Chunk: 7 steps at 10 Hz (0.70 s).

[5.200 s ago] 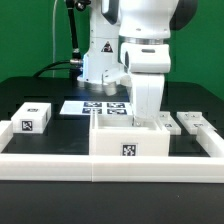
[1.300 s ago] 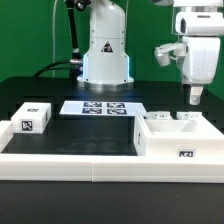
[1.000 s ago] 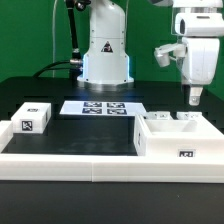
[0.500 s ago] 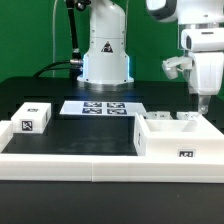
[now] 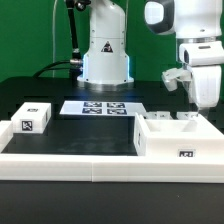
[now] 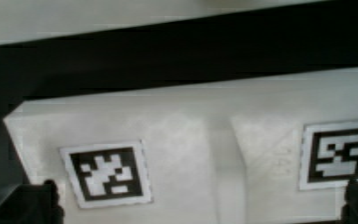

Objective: Assemble cabinet

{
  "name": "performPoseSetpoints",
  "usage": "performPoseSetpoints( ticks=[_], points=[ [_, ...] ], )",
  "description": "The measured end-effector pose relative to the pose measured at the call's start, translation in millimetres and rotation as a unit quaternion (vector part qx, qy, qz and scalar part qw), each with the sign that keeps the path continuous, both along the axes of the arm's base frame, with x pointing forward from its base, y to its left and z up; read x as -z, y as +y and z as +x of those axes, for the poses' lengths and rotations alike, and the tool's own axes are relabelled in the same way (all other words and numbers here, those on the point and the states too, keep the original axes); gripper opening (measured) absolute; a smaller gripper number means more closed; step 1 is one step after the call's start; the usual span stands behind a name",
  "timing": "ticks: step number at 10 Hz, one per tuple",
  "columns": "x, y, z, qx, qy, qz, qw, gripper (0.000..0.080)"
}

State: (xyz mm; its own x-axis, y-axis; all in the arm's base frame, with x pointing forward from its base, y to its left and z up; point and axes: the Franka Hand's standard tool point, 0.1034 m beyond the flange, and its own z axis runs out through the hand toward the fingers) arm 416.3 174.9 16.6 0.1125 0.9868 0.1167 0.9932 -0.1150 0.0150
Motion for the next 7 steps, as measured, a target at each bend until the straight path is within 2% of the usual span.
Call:
performPoseSetpoints(
  ticks=[1, 3, 4, 5, 7],
  points=[
    [1.1, -0.3, -0.8, 0.000, 0.001, 0.000, 1.000, 0.0797],
    [2.1, -0.8, -1.3, 0.001, 0.002, 0.000, 1.000, 0.0536],
    [3.2, -1.8, -1.7, 0.002, 0.004, -0.001, 1.000, 0.0358],
    [4.1, -2.4, -2.1, 0.002, 0.005, -0.001, 1.000, 0.0358],
    [6.7, -4.7, -3.0, 0.005, 0.007, -0.001, 1.000, 0.0067]
  ],
)
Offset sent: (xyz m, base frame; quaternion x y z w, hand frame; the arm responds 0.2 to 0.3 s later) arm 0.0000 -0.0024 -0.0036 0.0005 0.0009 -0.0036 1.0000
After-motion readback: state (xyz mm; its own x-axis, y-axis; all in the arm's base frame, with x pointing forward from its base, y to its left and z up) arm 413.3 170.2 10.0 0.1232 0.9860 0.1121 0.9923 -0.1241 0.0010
